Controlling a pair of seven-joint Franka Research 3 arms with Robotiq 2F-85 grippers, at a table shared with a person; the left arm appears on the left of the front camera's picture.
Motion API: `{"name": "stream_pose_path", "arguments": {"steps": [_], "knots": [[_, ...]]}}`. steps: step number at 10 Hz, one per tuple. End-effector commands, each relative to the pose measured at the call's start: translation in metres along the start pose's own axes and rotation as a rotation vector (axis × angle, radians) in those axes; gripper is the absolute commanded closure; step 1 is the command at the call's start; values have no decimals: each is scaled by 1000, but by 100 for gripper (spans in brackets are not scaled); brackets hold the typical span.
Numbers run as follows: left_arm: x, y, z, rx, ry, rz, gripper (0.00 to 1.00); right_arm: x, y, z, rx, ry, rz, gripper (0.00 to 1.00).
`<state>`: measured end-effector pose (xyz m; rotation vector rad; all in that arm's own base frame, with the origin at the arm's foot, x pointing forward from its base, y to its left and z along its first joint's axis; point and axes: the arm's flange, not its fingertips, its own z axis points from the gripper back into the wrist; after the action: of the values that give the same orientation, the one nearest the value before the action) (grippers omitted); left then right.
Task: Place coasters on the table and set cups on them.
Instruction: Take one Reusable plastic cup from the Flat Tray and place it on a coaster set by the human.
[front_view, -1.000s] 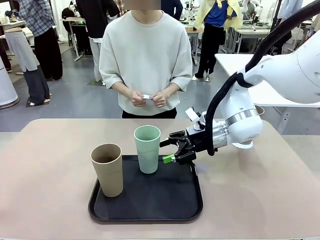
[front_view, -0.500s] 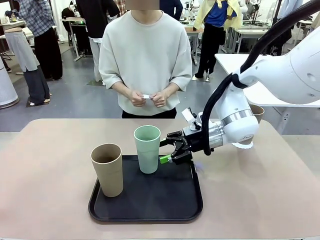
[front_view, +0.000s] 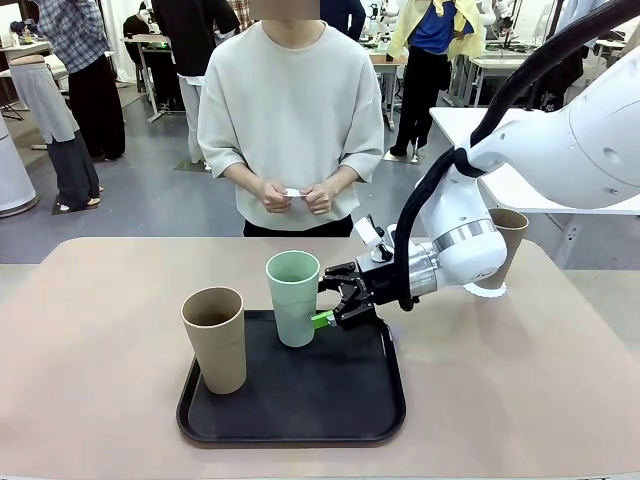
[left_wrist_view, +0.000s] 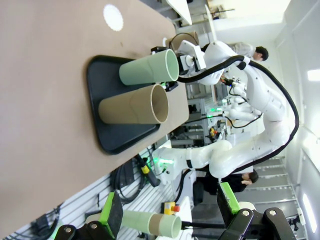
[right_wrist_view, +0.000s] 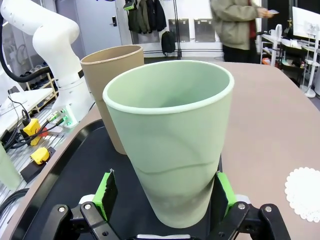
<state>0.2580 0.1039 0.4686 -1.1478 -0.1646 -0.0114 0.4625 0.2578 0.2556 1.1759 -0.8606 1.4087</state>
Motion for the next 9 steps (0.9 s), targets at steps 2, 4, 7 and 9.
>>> {"name": "stream_pose_path", "arguments": {"steps": [2, 4, 7, 9], "knots": [[-1, 0, 2, -12, -3, -8, 0, -3, -5, -10, -24, -32, 29, 0], [-1, 0, 2, -12, -3, -8, 0, -3, -7, -11, -34, -33, 28, 0], [-1, 0, 2, -12, -3, -8, 0, -4, -16, -15, -58, -31, 15, 0], [-1, 0, 2, -12, -3, -8, 0, -7, -24, -17, -84, -37, -2, 0]]}}
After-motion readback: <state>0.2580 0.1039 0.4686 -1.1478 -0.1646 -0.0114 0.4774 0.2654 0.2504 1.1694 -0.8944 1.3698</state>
